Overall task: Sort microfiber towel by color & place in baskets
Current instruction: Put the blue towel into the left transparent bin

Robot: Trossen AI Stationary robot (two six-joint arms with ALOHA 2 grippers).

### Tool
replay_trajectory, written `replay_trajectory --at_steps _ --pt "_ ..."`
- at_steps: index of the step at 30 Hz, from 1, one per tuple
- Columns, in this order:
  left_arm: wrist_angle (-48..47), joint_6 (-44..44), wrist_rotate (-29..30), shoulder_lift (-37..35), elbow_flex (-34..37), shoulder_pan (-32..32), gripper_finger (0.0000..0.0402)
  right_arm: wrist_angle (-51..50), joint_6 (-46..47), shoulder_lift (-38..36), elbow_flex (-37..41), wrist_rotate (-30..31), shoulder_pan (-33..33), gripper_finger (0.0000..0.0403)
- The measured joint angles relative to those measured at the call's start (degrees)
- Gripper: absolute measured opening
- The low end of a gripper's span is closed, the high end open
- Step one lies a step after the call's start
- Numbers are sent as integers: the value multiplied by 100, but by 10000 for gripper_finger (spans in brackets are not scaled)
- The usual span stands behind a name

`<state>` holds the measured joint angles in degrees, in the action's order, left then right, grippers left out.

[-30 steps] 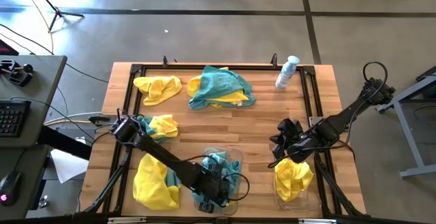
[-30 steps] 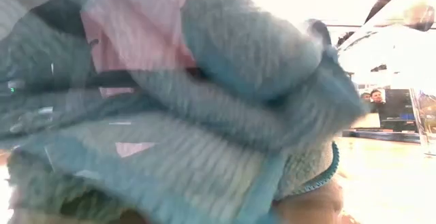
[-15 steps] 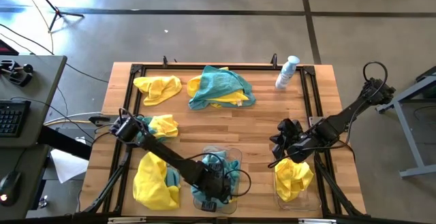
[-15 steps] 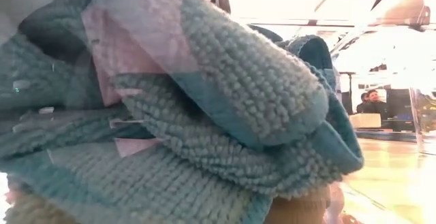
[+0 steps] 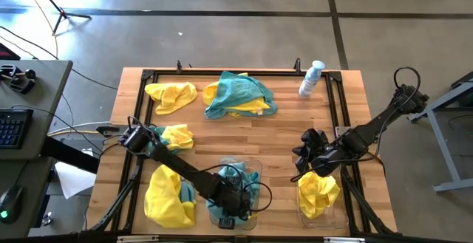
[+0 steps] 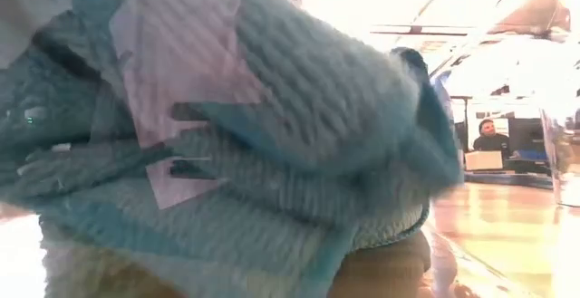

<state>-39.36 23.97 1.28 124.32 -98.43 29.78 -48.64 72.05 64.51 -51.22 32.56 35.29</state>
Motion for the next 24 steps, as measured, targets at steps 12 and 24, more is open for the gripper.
replay_trajectory --at_steps 12,24 --pt "-80 -44 94 -971 2 -87 111 -11 -37 0 0 4 0 11" --pt "-1531 -459 197 -1327 0 -129 111 -97 -48 0 0 16 0 11"
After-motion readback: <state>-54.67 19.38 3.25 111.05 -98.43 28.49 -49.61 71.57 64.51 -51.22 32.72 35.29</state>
